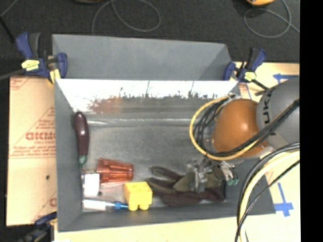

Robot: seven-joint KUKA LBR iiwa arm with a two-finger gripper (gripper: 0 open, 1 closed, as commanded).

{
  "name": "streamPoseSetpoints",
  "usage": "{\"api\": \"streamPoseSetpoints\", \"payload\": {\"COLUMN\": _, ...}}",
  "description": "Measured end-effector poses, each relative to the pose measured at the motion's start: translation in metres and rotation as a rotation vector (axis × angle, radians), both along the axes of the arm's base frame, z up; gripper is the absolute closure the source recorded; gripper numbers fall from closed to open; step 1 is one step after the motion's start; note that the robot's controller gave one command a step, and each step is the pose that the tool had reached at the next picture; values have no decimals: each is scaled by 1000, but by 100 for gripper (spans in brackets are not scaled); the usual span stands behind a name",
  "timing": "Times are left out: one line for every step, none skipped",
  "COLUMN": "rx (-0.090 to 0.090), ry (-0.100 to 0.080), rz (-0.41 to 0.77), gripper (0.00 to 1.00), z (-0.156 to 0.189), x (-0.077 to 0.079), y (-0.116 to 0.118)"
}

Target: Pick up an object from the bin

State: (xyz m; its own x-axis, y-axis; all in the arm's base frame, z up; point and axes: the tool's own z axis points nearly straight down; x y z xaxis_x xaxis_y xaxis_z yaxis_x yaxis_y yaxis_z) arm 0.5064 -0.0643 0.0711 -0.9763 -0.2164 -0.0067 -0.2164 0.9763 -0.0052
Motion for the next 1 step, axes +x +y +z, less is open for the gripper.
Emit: {"api": "streamPoseSetpoints", "payload": {"rx": -1, "ry": -10, "rz": 35, "gripper": 100, "z": 167, "x": 18, "y": 3}}
